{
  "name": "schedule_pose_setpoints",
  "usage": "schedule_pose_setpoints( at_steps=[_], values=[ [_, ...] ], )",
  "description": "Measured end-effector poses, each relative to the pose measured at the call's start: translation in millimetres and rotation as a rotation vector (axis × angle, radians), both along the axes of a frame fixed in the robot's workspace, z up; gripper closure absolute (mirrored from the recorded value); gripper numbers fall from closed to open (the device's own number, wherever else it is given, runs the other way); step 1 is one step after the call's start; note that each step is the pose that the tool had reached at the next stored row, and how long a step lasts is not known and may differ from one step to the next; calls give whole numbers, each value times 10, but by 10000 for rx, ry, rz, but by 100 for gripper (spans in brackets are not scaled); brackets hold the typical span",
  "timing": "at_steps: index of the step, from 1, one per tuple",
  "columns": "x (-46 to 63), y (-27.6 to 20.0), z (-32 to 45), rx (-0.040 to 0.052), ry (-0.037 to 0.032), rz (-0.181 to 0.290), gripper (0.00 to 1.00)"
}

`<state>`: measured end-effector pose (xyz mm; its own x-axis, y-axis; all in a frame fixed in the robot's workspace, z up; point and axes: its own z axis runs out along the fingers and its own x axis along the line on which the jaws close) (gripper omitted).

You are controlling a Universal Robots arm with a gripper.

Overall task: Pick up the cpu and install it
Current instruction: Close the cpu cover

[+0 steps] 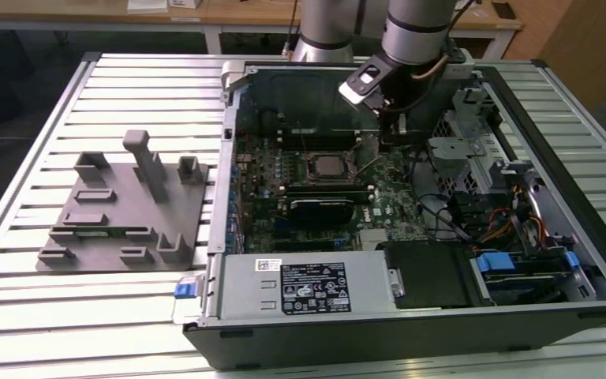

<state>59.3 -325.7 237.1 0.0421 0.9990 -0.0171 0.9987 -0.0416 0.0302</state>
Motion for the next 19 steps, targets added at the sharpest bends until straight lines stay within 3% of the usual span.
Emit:
schedule_pose_setpoints(
  at_steps=[10,17,18,19],
  values=[
    [-396,-10,-1,302,-1,-1,89],
    [-411,-10,0,307,0,1,89],
    [-411,-9,-1,300,22,2,89],
    [-412,-10,-3,244,131,-2,89]
  ],
)
